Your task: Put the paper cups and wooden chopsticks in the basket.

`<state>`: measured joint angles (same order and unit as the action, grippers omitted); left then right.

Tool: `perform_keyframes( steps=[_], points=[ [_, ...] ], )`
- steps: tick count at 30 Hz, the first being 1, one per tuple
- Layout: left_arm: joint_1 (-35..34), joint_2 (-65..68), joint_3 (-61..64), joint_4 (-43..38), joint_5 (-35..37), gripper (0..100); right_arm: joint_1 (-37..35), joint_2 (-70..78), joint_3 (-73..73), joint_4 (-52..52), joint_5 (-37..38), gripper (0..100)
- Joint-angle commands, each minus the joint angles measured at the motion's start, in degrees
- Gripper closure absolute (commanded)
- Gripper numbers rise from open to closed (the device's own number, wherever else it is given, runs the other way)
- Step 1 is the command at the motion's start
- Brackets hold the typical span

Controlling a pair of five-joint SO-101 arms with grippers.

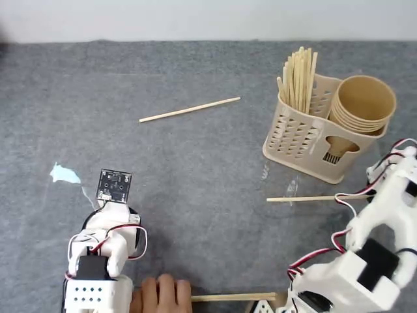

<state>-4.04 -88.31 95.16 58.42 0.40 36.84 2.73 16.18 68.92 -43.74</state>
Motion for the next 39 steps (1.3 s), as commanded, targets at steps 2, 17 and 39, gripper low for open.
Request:
perform_keyframes(
  steps=[2, 17, 39],
  points=[
    [-0.2, -0.2, -0.3, -1.1, -0.4, 99, 0.2, -4.1, -3.0, 0.2, 0.8, 99.1],
    [-0.2, -0.2, -0.3, -1.0, -0.4, 99, -0.6, -19.7, -3.8, 4.2, 3.0, 99.1],
    [-0.2, -0.2, -0.3, -0.9, -0.3, 99, -13.9, -48.5, -3.9, -9.8, 16.1, 99.1]
  ],
)
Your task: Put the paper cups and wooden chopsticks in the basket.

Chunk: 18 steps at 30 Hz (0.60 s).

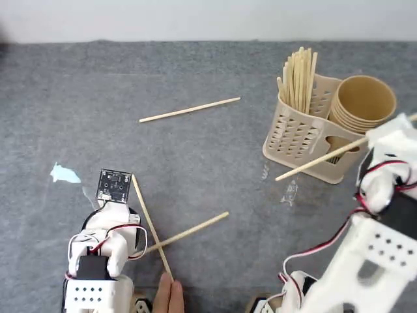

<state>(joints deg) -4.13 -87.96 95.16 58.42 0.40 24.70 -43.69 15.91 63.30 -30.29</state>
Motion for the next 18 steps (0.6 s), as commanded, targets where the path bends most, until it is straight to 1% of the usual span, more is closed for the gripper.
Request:
perform_keyframes(
  steps=[1, 4, 11, 18],
  points=[
    [-0.1, -0.5, -0.3, -0.9, -0.3, 99, -2.2, -2.1, -3.6, -5.9, 3.3, 99.1],
    [-0.1, -0.5, -0.3, -0.9, -0.2, 99, -3.3, -2.1, -3.6, -12.4, 6.2, 99.1],
    [-0.1, -0.5, -0.3, -0.9, -0.2, 99, -8.6, -1.3, -3.3, -32.1, 15.1, 99.1],
    [-0.1, -0.5, -0.3, -0.9, -0.2, 99, -11.4, 6.6, -3.6, -46.2, 19.5, 99.1]
  ],
)
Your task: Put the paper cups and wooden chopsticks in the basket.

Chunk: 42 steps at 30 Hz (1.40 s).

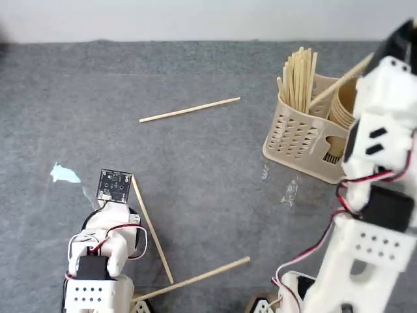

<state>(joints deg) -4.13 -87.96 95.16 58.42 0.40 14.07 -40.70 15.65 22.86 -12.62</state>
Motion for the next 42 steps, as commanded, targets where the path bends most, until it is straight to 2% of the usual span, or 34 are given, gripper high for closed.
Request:
perform_keyframes(
  steps=[1, 5, 10, 16, 23, 28, 34, 37, 42],
  points=[
    [-0.1, -0.5, -0.3, -0.9, -0.2, 99, -0.8, 5.2, -3.3, -7.8, 2.5, 99.1],
    [-0.1, -0.5, -0.3, -0.9, -0.2, 99, -0.8, 11.1, -3.3, -13.8, 5.4, 99.1],
    [-0.1, -0.5, -0.4, -0.9, -0.2, 99, -2.5, 15.6, -3.2, -12.4, 8.9, 98.9],
    [-0.1, -0.5, -0.4, -0.9, -0.2, 99, -7.3, 15.6, -3.3, -4.0, 10.1, 97.6],
    [-0.1, -0.5, -0.4, -0.9, -0.2, 99, -8.7, 10.9, -3.3, 7.0, 10.1, 75.3],
    [-0.1, -0.5, -0.4, -0.9, -0.2, 99, -10.3, 4.4, -3.3, 20.8, 10.6, 75.5],
    [-0.1, -0.5, -0.4, -0.9, -0.2, 99, -15.9, -2.9, -3.0, 37.6, 16.9, 75.9],
    [-0.1, -0.5, -0.4, -0.9, -0.2, 99, -17.4, -5.4, -3.0, 42.2, 17.0, 75.9],
    [-0.1, -0.5, -0.4, -0.9, -0.2, 99, -17.2, -6.0, -2.9, 43.8, 16.9, 75.9]
  ],
)
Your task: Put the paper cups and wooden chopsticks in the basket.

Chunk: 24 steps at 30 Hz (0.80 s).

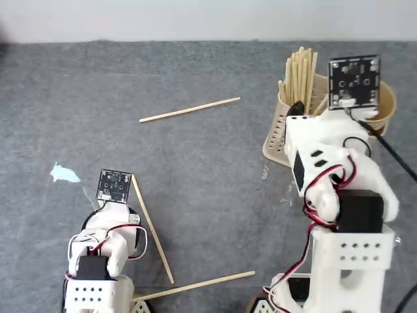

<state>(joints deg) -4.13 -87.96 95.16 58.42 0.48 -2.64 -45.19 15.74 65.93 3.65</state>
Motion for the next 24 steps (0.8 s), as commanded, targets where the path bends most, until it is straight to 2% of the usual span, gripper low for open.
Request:
perform_keyframes(
  steps=[1, 6, 11, 15, 24],
  points=[
    [-0.1, -0.5, -0.4, -0.9, -0.3, 99, -0.5, -1.6, -3.0, 0.7, 0.5, 75.9],
    [-0.1, -0.5, -0.4, -0.9, -0.3, 99, 0.2, -1.6, -3.1, -3.9, 0.5, 76.6],
    [-0.1, -0.5, -0.4, -0.9, -0.3, 99, 2.0, -2.2, -3.5, -4.4, 0.8, 83.3],
    [-0.1, -0.5, -0.4, -0.9, -0.3, 99, 1.5, -1.6, -6.1, 5.6, 1.1, 85.2],
    [-0.1, -0.5, -0.4, -0.9, -0.3, 99, -11.0, -1.6, -5.9, 29.0, 10.5, 85.5]
  ],
)
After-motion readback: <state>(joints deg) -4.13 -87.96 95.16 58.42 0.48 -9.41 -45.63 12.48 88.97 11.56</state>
